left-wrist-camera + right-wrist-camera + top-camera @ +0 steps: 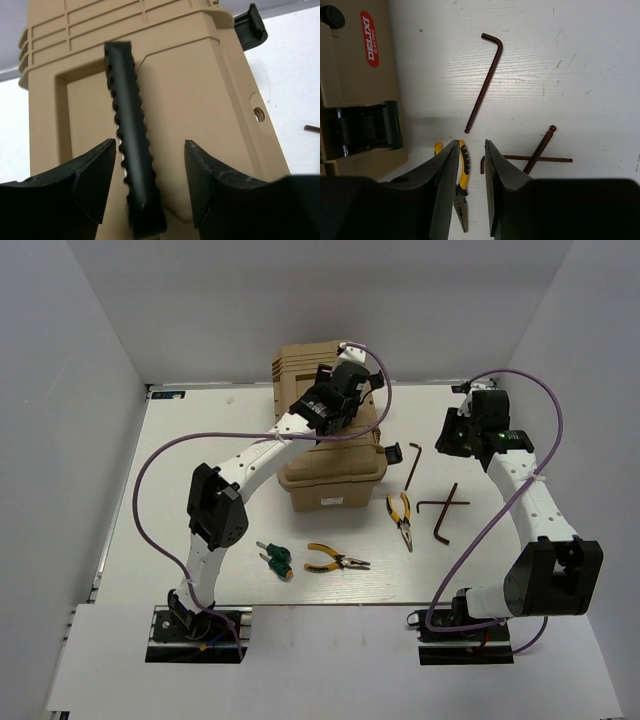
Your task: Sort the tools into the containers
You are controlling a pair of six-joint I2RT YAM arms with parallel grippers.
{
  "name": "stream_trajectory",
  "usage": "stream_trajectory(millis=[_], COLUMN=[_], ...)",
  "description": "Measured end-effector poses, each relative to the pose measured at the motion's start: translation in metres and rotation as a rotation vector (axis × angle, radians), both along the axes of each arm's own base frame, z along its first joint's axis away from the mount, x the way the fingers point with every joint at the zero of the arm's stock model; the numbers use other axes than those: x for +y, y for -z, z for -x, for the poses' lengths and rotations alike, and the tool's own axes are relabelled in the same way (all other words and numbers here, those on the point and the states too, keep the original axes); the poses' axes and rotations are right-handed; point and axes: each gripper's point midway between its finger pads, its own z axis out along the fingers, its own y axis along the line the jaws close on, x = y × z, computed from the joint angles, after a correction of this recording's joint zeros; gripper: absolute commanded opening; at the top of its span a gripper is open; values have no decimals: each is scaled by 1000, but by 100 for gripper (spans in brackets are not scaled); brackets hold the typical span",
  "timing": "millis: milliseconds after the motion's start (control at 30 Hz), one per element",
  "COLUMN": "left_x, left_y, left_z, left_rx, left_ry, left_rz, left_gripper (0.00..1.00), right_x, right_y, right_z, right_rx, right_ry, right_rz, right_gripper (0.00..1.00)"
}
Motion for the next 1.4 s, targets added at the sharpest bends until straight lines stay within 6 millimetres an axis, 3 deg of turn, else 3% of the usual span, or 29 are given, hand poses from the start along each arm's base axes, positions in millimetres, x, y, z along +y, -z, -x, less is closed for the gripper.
stream_trajectory(millis=[100, 133, 200, 233, 333, 500, 533, 733, 1033, 1167, 1400], left_x=[0, 1, 8, 11, 16, 16, 17, 27, 55, 61, 66], left_y=[2, 3, 2, 1, 2, 0, -1, -11, -44, -47, -45], left_z=[-6, -6, -7, -8, -8, -8, -8, -7, 5, 7, 8], left_rx=[-6, -6, -13, -18, -13, 2, 8, 35, 48, 52, 57], left_ry=[-14, -18, -52, -76, -81, -61, -59, -64, -65, -62, -57], left_rz=[1, -4, -13, -11, -29, -4, 11, 157, 311, 353, 398], left_gripper=[49, 36, 25, 14, 0, 0, 0, 0, 0, 0, 0], right_x=[-1, -2, -2, -2, -3, 1, 3, 26, 84, 100, 115], right_y=[-1, 0, 1, 1, 4, 3, 3, 10, 24, 27, 26], right_z=[0, 0, 1, 1, 3, 4, 4, 10, 9, 1, 10], right_rx=[-2, -1, 2, 3, 10, 11, 12, 29, 158, 216, 251], right_ry=[3, 4, 4, 3, 3, -17, -29, -147, -358, -397, -447], right_rz=[-7, -9, -12, -14, -18, -40, -51, -170, -494, -591, -639], right_gripper=[34, 34, 34, 34, 34, 70, 72, 72, 64, 64, 61])
